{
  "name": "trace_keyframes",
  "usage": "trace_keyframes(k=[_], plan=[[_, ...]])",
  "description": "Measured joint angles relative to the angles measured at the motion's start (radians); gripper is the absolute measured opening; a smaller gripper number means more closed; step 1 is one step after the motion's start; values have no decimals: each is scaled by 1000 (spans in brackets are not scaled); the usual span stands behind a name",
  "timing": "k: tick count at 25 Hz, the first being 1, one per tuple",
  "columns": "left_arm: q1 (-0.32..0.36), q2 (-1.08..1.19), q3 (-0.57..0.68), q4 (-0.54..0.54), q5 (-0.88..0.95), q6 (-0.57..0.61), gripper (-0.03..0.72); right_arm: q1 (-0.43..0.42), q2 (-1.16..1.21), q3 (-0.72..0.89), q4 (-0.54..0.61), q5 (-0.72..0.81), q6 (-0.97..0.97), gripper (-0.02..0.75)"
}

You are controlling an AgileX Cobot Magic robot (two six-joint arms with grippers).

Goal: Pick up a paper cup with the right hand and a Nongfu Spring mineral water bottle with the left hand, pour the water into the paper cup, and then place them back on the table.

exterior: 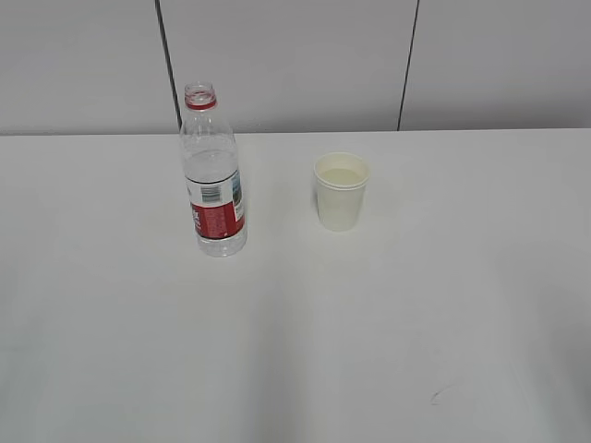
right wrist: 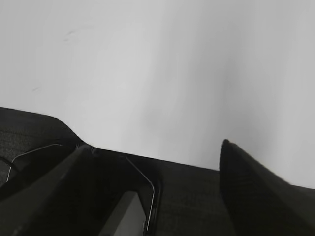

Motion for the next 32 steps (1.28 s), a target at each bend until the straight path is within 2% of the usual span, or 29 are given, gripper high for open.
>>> trace_keyframes(k=[18, 32], plan=[[0, 0, 0, 0, 0, 0, 529, 0, -571, 0, 2, 13, -4, 583], [0, 0, 0, -1, 0, 0, 529, 0, -591, 0, 4, 22, -7, 583]])
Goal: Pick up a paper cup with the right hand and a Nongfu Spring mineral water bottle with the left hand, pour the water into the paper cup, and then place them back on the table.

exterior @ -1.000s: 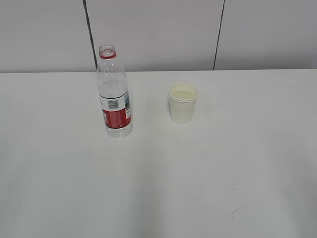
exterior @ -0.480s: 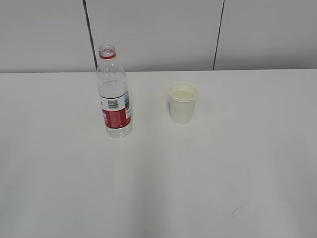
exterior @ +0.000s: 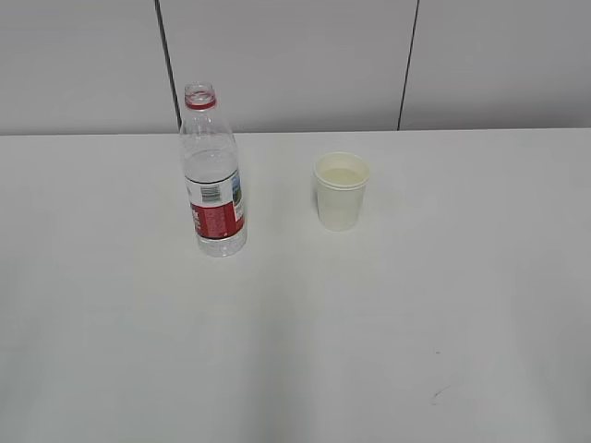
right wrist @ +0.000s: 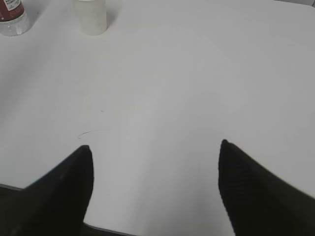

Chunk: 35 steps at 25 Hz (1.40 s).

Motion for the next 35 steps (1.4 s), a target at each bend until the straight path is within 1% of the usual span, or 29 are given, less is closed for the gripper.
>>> trace_keyframes(k=[35], plan=[[0, 0, 0, 0, 0, 0, 528, 0, 0, 0, 0, 0, -2, 583]])
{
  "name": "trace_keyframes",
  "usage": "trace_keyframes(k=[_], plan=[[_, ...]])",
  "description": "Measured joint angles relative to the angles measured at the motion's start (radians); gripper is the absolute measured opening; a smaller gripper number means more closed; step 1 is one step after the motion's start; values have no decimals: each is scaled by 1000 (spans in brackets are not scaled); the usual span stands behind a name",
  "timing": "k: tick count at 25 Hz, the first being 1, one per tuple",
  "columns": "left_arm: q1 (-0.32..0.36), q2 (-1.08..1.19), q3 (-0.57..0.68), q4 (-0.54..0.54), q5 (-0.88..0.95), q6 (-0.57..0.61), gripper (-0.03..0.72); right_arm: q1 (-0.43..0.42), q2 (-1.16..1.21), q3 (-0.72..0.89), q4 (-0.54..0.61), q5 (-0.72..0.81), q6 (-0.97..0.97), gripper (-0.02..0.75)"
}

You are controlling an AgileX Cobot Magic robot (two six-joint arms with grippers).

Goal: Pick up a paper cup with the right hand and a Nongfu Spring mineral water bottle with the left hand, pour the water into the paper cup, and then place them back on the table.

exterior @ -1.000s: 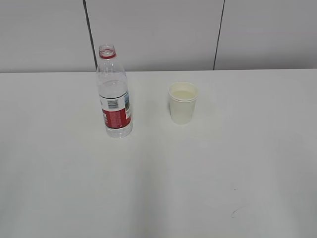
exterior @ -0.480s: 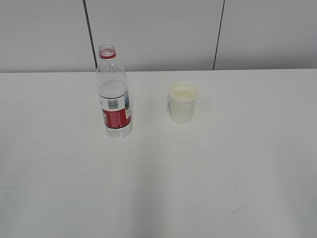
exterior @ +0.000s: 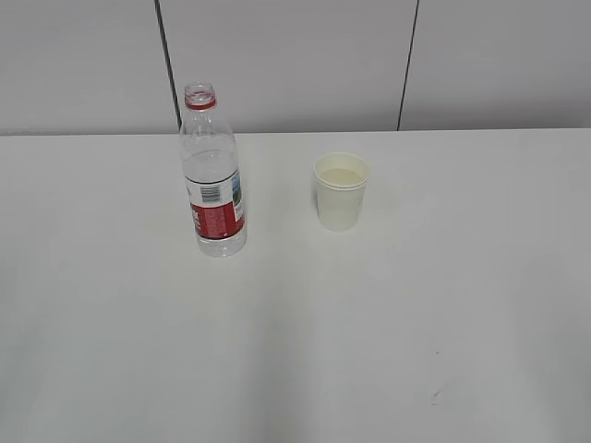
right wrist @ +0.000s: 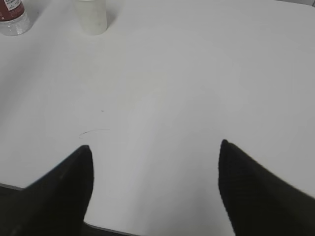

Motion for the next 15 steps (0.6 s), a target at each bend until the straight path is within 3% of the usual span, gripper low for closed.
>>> trace_keyframes(k=[15], plan=[[0, 0, 0, 0, 0, 0, 528, 0, 0, 0, 0, 0, 0, 583]])
